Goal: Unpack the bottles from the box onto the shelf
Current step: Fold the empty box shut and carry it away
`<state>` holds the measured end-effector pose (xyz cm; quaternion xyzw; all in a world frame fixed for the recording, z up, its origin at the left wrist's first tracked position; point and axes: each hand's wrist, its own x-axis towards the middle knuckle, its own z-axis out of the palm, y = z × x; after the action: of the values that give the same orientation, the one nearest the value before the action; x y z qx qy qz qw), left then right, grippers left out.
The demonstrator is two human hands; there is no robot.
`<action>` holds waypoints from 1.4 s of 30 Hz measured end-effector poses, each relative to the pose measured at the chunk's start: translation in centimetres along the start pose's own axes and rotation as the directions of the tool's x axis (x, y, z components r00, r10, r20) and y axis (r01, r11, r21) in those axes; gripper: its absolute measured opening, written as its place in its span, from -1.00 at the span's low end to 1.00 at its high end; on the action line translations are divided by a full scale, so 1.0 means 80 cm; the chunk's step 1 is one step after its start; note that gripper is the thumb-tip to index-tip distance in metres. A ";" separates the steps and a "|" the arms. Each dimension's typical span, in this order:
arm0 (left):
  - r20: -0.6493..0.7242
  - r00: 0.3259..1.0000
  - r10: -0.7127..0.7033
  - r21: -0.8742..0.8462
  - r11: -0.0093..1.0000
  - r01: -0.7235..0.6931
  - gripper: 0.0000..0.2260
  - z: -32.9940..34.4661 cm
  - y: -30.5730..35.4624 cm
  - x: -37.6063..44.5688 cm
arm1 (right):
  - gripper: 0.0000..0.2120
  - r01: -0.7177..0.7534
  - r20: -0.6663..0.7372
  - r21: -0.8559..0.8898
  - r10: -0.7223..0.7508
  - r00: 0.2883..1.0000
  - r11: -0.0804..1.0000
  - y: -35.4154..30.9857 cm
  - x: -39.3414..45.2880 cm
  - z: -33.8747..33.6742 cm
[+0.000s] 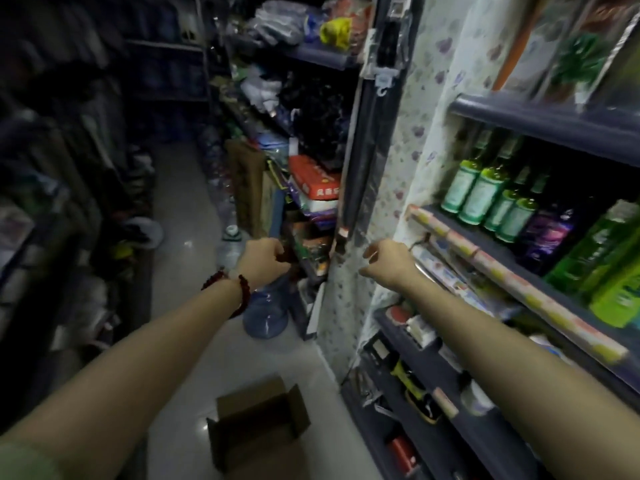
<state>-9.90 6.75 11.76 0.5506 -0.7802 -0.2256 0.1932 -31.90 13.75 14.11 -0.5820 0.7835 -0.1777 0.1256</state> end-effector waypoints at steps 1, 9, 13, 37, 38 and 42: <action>-0.010 0.999 -0.038 -0.004 0.999 0.038 -0.78 0.003 -0.010 -0.003 | -0.75 0.023 0.030 -0.003 -0.023 0.999 1.000 -0.005 0.007 0.013; -0.071 0.942 -0.327 -0.071 0.944 0.322 -0.69 0.043 -0.078 -0.031 | -0.78 0.201 0.227 -0.003 -0.195 0.954 0.980 -0.025 0.052 0.117; -0.040 0.893 -0.449 -0.067 0.892 0.446 -0.62 0.079 -0.135 -0.045 | -0.88 0.259 0.312 0.004 -0.248 0.917 0.966 -0.029 0.061 0.181; 0.026 0.774 -0.633 -0.075 0.771 0.633 -0.64 0.541 -0.532 -0.093 | -0.86 0.229 0.470 0.070 -0.235 0.851 0.971 0.195 0.072 0.791; 0.020 0.777 -0.629 -0.056 0.776 0.629 -0.65 0.560 -0.549 -0.094 | -0.85 0.242 0.478 0.076 -0.248 0.843 0.967 0.206 0.073 0.813; -0.016 0.794 -0.608 0.023 0.793 0.608 -0.69 0.626 -0.616 -0.092 | -0.93 0.232 0.475 0.107 -0.255 0.842 0.967 0.247 0.081 0.893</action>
<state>2.97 6.29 -57.72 0.7753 -0.5643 -0.2630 0.1062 -22.10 3.26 -58.93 -0.6996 0.6424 -0.0584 0.3073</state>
